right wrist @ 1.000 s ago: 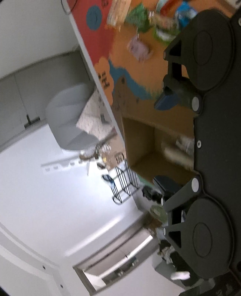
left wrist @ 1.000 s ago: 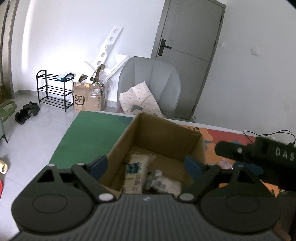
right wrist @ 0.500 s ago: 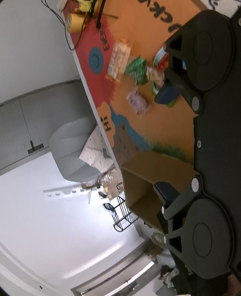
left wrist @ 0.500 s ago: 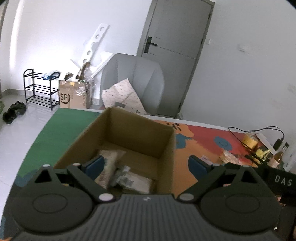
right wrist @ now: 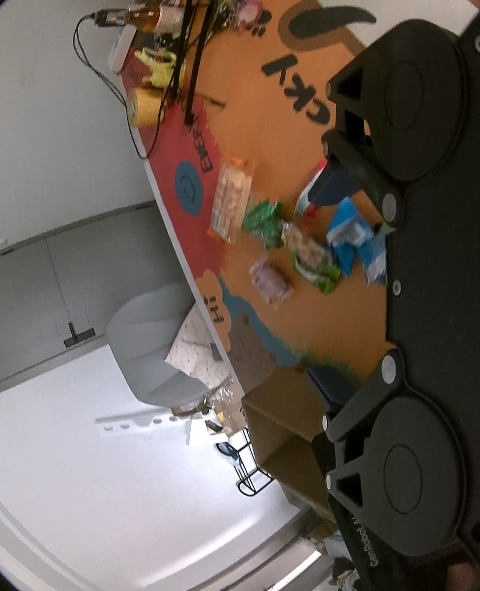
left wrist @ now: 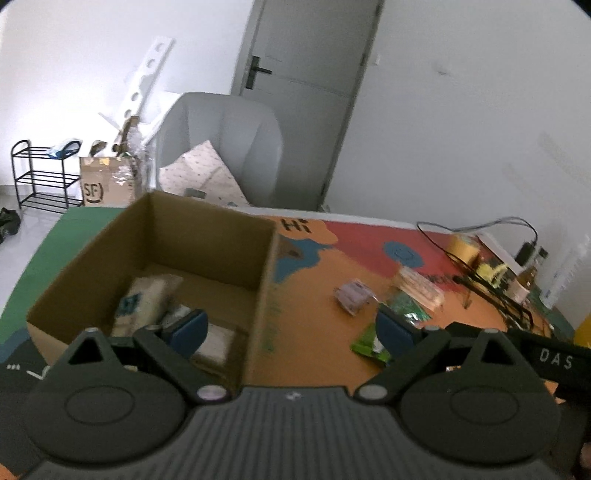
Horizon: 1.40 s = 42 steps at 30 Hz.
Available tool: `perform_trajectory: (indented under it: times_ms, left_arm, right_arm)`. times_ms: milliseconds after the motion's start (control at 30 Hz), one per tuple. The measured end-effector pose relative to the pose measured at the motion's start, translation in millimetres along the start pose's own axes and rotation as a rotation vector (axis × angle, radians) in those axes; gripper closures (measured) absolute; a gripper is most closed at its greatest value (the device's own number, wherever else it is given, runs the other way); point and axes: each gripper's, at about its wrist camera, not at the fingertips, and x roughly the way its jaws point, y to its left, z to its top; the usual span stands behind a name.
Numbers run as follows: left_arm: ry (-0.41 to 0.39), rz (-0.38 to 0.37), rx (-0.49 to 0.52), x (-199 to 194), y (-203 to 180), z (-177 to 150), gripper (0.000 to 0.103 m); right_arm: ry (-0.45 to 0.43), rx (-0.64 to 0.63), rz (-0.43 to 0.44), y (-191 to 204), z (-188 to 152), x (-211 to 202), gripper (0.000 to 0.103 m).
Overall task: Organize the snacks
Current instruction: 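Open both tools to drop the bread bag and clear pack into the box, then grasp the red snack bar with the left tool while the right tool grasps the blue wrapper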
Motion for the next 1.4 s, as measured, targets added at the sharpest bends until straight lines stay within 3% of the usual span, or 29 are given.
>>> perform_trajectory:
  times_ms: [233, 567, 767, 1167, 1400]
  left_arm:
    - [0.026, -0.018, 0.044, 3.7, -20.0, -10.8, 0.006]
    - [-0.018, 0.009, 0.044, -8.6, -26.0, -8.8, 0.009]
    - [-0.022, -0.054, 0.079, -16.1, -43.9, -12.9, 0.009]
    - [0.128, -0.086, 0.072, 24.3, -66.7, -49.7, 0.034]
    - [0.198, -0.092, 0.069, 47.2, -75.9, -65.5, 0.040]
  right_arm:
    - [0.007, 0.029, -0.024, -22.4, -7.4, -5.3, 0.009]
    - [0.032, 0.058, -0.037, -45.9, -21.8, -8.2, 0.014]
    - [0.050, 0.078, -0.023, -55.9, -29.1, -6.2, 0.014]
    - [0.074, 0.098, -0.005, -78.2, -39.4, -7.9, 0.027]
    - [0.092, 0.113, 0.005, -92.3, -43.2, -5.1, 0.037]
